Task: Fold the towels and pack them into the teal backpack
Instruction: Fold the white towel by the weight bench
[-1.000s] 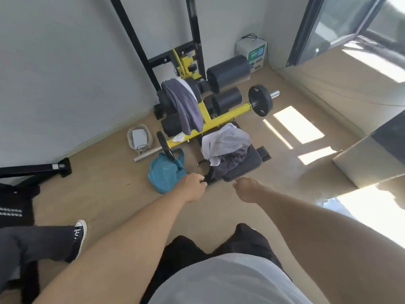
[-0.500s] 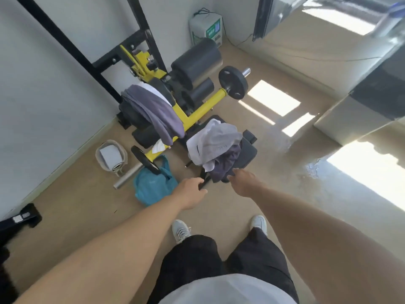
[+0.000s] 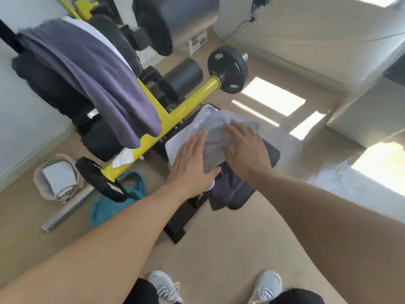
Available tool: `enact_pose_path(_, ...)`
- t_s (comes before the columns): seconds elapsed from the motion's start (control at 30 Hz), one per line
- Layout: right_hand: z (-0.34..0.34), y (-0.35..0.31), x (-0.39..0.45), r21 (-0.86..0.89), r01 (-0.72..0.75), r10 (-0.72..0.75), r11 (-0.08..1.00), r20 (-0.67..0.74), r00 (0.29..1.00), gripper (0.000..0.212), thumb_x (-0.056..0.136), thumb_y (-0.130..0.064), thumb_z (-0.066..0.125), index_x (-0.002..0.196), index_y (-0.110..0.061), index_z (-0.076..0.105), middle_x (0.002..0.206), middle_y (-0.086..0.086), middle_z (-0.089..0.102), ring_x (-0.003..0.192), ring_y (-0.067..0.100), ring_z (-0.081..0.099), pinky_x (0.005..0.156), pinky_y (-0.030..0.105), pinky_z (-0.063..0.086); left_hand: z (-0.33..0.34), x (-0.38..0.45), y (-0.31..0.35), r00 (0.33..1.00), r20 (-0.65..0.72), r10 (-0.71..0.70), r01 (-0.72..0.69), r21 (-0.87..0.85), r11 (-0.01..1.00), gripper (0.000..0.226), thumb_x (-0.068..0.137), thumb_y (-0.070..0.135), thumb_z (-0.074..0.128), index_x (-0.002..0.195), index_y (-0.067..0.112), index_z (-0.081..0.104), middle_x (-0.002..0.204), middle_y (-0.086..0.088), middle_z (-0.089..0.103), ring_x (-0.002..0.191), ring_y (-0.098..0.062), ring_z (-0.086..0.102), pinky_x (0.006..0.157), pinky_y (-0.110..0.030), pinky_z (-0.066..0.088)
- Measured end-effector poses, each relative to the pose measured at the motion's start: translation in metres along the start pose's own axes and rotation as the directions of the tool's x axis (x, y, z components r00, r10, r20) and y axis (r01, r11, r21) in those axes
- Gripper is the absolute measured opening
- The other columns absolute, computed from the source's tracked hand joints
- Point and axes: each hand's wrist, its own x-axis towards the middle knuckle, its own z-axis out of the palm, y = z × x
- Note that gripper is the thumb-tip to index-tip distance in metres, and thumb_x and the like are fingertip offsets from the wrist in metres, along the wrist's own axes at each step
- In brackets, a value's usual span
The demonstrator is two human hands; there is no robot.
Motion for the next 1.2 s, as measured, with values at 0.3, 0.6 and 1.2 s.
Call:
enact_pose_path(0.3,0.085,0.062,0.009,-0.087,0.305,-0.317,0.948,-0.295,0.901,0.018,0.103,-0.03,0.049,0.105,-0.017,0.06,0.102,-0.002,0.059,0.102,0.025,0.055,0.09,0.036,0.043,0.088,0.035,-0.065,0.842,-0.442,0.309,-0.359,-0.033,0.933,0.107,0.074,0.061,0.075,0.158,0.023,0.02,0.164,0.004,0.03,0.148,-0.003,0.026,0.121,-0.026,0.025)
enact_pose_path(0.6,0.026,-0.008,-0.042,0.696,0.323,0.237,0.641,-0.58,0.779,0.016,0.107,-0.025,0.044,0.097,-0.036,0.051,0.084,-0.016,0.062,0.074,-0.007,0.055,0.061,0.012,0.041,0.062,0.007,-0.048,0.965,-0.244,0.091,-0.202,-0.481,0.853,0.069,0.097,0.069,0.036,0.158,0.043,0.02,0.156,0.026,0.025,0.154,-0.009,0.013,0.128,-0.045,0.008)
enact_pose_path(1.2,0.031,0.006,-0.097,0.829,-0.161,0.512,0.536,-0.167,0.842,0.023,0.106,-0.033,0.037,0.124,-0.023,0.048,0.104,0.002,0.061,0.09,0.02,0.059,0.083,0.041,0.051,0.077,-0.028,-0.016,0.992,-0.116,-0.051,0.013,-0.307,0.952,0.047,0.103,0.053,0.045,0.139,0.025,0.058,0.132,0.0,0.064,0.121,-0.027,0.058,0.101,-0.038,0.047)
